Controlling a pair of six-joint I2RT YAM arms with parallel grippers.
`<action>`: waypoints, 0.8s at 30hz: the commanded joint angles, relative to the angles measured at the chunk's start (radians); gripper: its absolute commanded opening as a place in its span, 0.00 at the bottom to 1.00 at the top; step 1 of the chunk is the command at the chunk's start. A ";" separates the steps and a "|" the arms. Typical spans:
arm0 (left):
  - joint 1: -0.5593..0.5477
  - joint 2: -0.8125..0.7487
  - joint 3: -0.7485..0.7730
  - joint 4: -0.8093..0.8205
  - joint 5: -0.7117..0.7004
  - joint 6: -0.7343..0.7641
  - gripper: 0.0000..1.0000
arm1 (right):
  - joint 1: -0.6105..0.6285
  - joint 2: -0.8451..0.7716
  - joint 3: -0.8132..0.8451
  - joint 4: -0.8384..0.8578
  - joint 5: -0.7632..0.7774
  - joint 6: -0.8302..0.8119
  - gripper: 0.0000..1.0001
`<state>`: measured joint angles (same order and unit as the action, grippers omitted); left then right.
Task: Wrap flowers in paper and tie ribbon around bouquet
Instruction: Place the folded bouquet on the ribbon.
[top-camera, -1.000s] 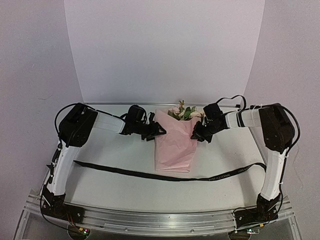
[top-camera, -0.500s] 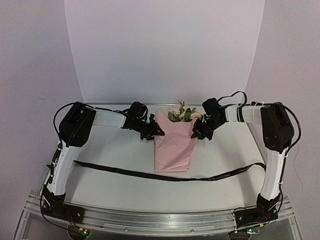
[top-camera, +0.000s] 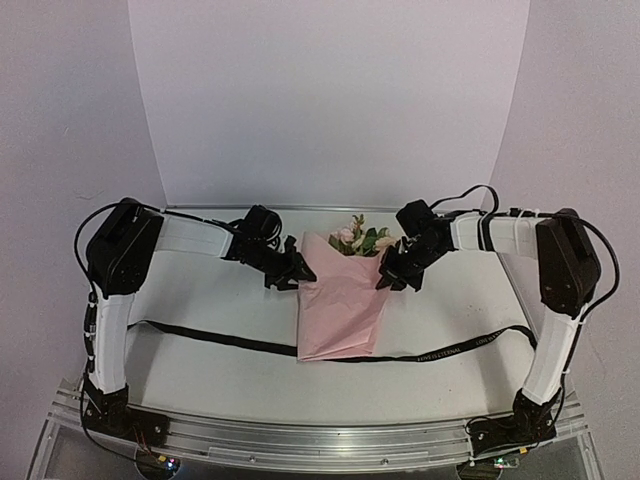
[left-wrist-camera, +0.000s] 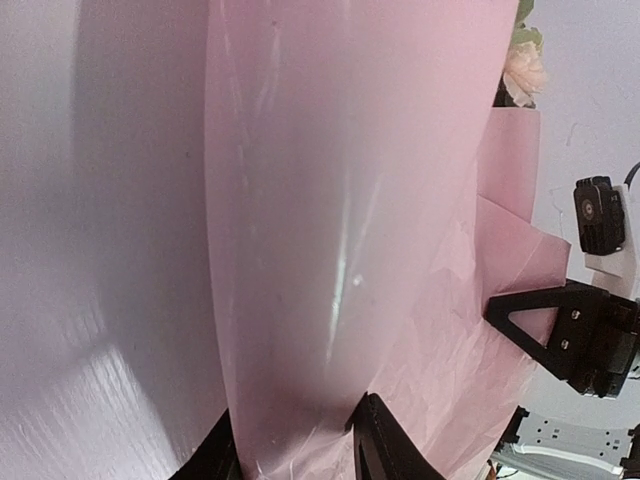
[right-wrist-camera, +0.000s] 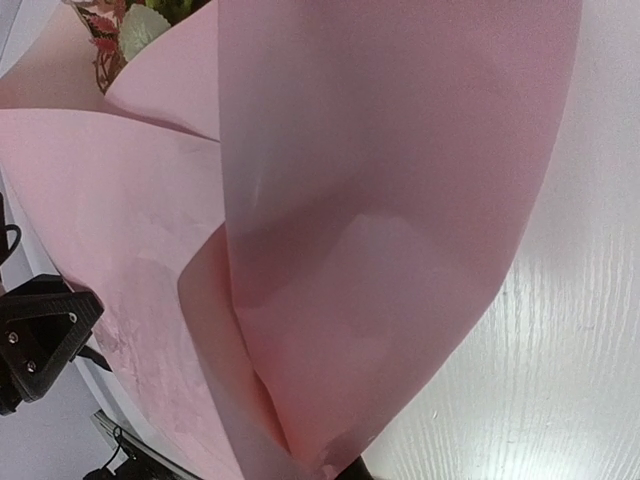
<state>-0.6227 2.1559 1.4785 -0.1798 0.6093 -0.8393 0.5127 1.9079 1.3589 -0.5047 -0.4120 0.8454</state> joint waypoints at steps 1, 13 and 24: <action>-0.021 -0.125 -0.097 0.042 -0.002 -0.017 0.33 | 0.043 -0.067 -0.047 -0.021 0.031 0.031 0.00; -0.075 -0.314 -0.394 0.152 -0.070 -0.073 0.34 | 0.187 -0.176 -0.209 0.039 0.153 0.126 0.00; -0.078 -0.398 -0.524 0.228 -0.138 -0.120 0.39 | 0.266 -0.234 -0.321 0.113 0.291 0.197 0.22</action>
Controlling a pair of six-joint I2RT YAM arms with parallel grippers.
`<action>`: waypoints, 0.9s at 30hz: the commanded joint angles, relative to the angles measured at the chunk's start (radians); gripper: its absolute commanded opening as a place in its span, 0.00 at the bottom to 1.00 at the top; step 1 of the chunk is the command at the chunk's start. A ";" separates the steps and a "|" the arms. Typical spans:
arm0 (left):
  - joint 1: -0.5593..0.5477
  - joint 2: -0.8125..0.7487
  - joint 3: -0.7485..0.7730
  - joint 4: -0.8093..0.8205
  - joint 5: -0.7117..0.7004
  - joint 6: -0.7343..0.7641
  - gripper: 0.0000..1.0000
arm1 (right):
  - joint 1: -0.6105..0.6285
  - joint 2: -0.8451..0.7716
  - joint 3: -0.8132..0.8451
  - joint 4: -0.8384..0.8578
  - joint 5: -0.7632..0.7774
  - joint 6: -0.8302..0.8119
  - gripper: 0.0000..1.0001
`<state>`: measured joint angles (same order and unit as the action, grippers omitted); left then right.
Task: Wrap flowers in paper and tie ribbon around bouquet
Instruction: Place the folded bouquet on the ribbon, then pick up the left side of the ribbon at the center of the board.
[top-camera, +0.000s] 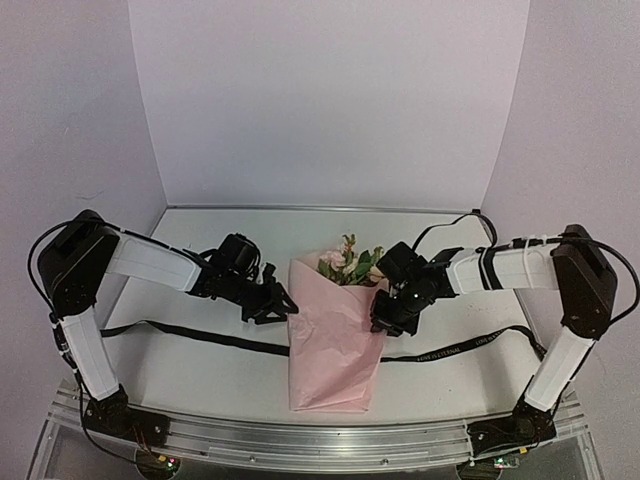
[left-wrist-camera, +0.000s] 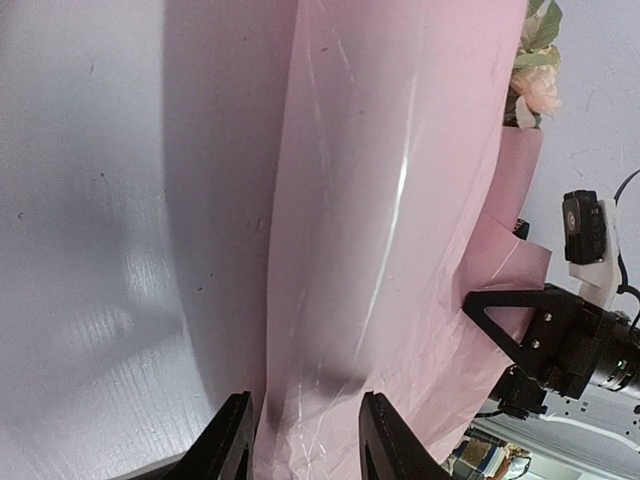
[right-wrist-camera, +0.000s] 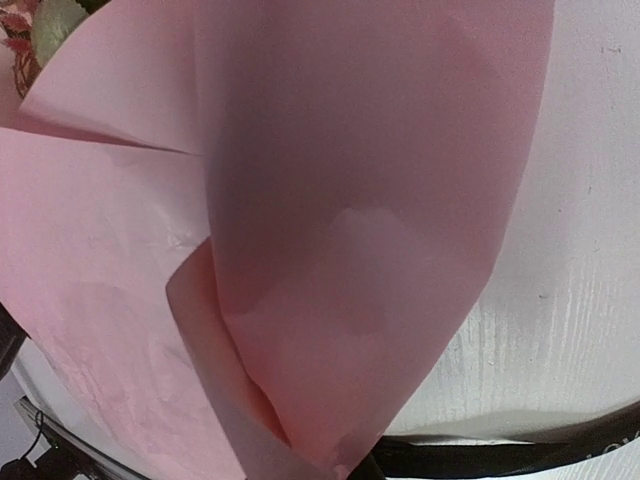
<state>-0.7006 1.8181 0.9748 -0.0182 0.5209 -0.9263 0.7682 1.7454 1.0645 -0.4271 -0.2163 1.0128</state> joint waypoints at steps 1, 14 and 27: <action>0.000 -0.071 -0.027 0.068 -0.066 -0.041 0.40 | 0.011 -0.084 -0.029 0.036 0.111 0.024 0.31; 0.161 -0.424 -0.245 -0.057 -0.437 -0.192 0.63 | -0.038 -0.394 -0.149 -0.199 0.544 0.028 0.98; 0.235 -0.773 -0.462 -0.411 -0.814 -0.406 0.75 | -0.319 -0.718 -0.503 -0.246 0.583 0.160 0.93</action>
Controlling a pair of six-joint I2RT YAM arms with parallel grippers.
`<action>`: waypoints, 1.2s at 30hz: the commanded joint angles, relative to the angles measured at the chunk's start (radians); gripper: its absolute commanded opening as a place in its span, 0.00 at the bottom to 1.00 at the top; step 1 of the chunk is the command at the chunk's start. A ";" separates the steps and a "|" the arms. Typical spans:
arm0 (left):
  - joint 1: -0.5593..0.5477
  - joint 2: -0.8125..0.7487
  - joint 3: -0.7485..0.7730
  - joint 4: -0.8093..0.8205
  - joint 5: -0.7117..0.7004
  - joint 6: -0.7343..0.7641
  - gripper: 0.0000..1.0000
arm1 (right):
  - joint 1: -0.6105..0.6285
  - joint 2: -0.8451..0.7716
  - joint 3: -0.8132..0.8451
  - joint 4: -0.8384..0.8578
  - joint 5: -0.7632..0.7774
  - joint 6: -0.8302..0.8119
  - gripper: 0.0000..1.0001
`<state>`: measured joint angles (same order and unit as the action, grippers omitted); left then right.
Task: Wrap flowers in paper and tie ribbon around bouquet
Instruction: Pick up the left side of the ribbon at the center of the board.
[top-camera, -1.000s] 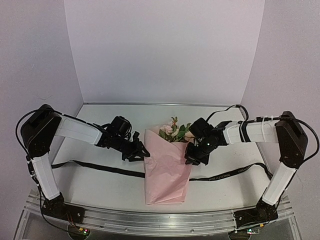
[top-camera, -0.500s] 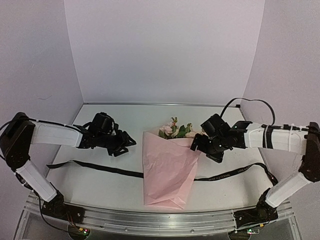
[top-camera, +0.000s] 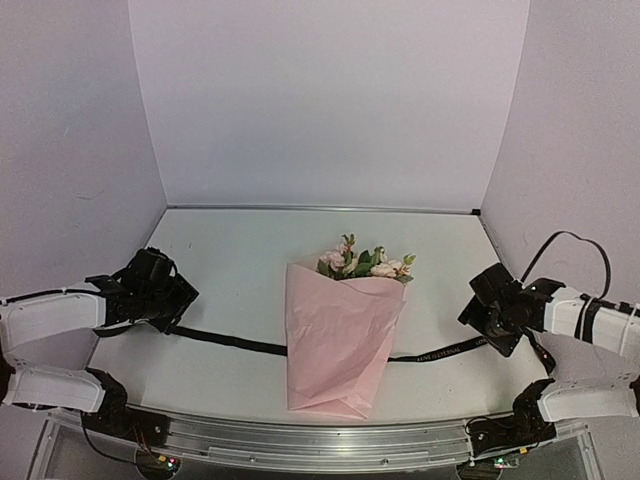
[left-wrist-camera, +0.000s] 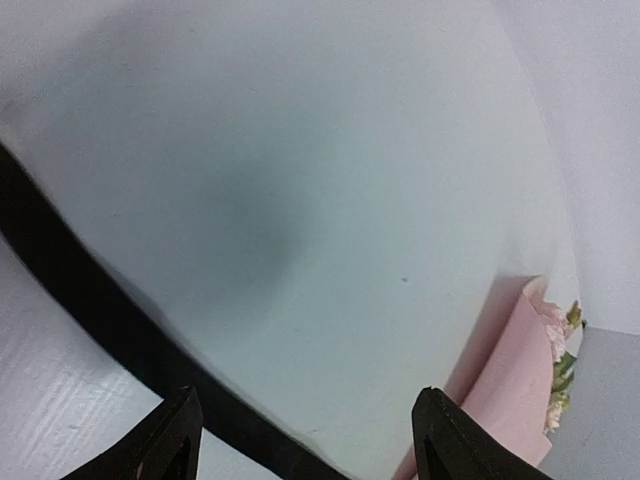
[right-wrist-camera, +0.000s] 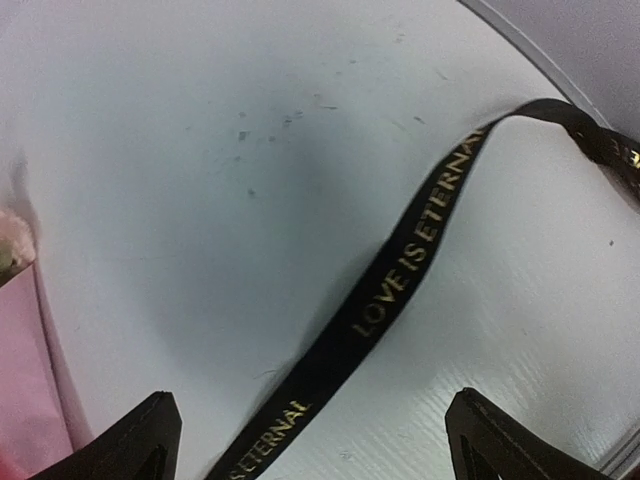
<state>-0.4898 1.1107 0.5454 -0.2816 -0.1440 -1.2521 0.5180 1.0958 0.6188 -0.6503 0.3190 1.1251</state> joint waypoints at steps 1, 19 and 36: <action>0.033 -0.076 -0.038 -0.164 -0.161 -0.088 0.75 | -0.093 -0.083 -0.069 -0.024 0.047 0.048 0.92; 0.158 0.039 -0.017 -0.226 -0.160 -0.122 0.67 | -0.408 0.072 -0.049 0.086 -0.150 -0.108 0.85; 0.314 0.239 -0.055 0.041 -0.085 0.022 0.33 | -0.548 0.180 -0.058 0.147 -0.237 -0.159 0.82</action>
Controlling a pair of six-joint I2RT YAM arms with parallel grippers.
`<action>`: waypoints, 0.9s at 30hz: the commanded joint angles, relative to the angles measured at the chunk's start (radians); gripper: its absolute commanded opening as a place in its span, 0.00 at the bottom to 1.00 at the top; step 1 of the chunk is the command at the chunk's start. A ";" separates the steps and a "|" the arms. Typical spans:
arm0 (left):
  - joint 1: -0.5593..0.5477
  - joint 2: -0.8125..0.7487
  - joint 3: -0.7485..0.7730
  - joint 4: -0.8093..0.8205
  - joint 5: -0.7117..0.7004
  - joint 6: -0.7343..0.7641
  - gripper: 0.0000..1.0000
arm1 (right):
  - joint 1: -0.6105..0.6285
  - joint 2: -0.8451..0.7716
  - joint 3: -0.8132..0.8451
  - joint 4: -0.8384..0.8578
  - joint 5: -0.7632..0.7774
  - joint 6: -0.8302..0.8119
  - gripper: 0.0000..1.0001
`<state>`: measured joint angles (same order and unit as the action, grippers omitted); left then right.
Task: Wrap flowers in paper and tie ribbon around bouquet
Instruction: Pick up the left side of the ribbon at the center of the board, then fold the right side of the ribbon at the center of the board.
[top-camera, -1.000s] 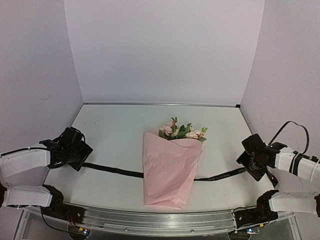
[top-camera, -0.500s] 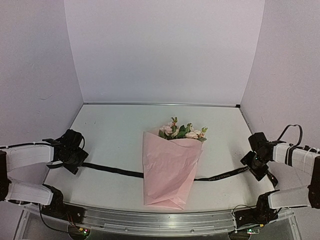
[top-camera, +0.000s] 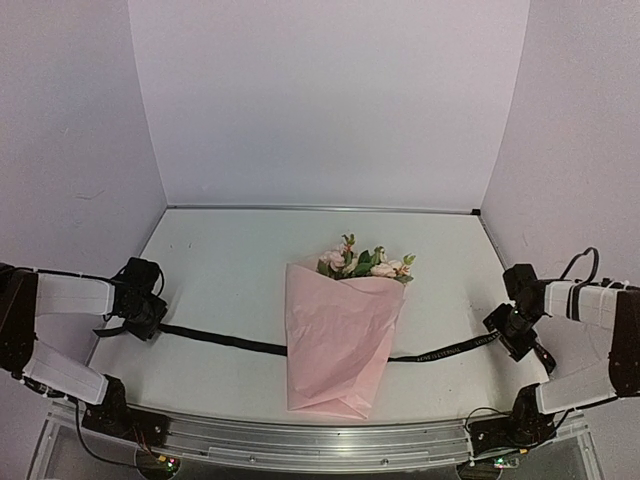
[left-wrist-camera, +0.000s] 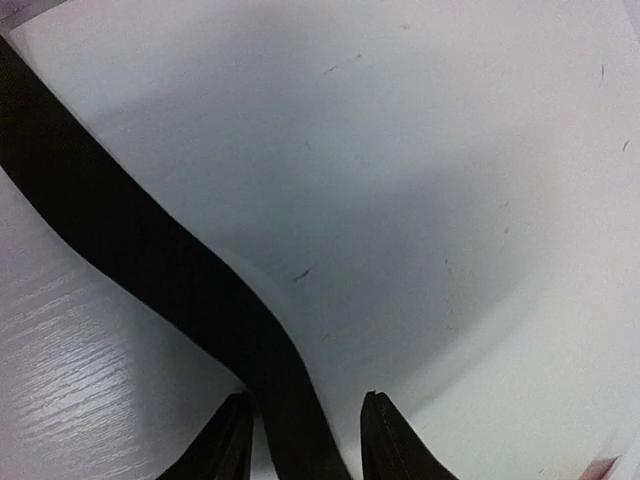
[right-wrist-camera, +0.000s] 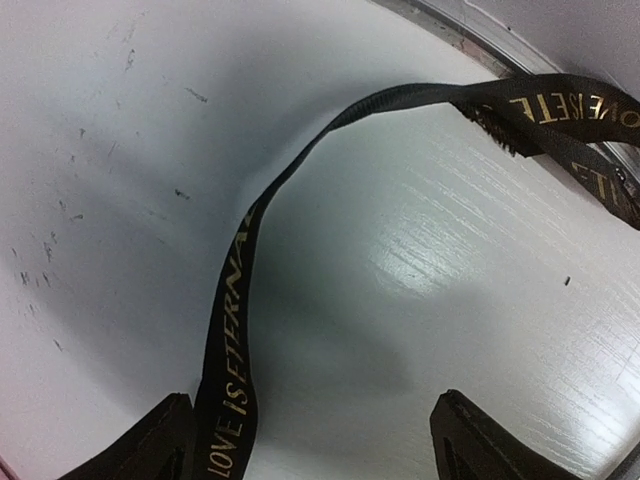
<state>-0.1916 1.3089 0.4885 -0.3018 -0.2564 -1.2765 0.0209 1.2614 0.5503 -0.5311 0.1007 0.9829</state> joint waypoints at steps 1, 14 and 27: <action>0.019 0.051 0.005 0.068 0.031 0.051 0.28 | -0.062 0.018 0.008 0.033 -0.023 -0.018 0.82; 0.067 0.109 0.034 0.139 0.057 0.121 0.00 | -0.142 0.168 0.073 0.160 -0.076 -0.049 0.60; 0.123 0.123 0.119 0.164 0.054 0.214 0.00 | -0.152 0.218 0.176 0.173 -0.197 -0.018 0.00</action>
<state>-0.1006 1.4173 0.5478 -0.1571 -0.2037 -1.1148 -0.1287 1.4960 0.6809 -0.3604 -0.0473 0.9494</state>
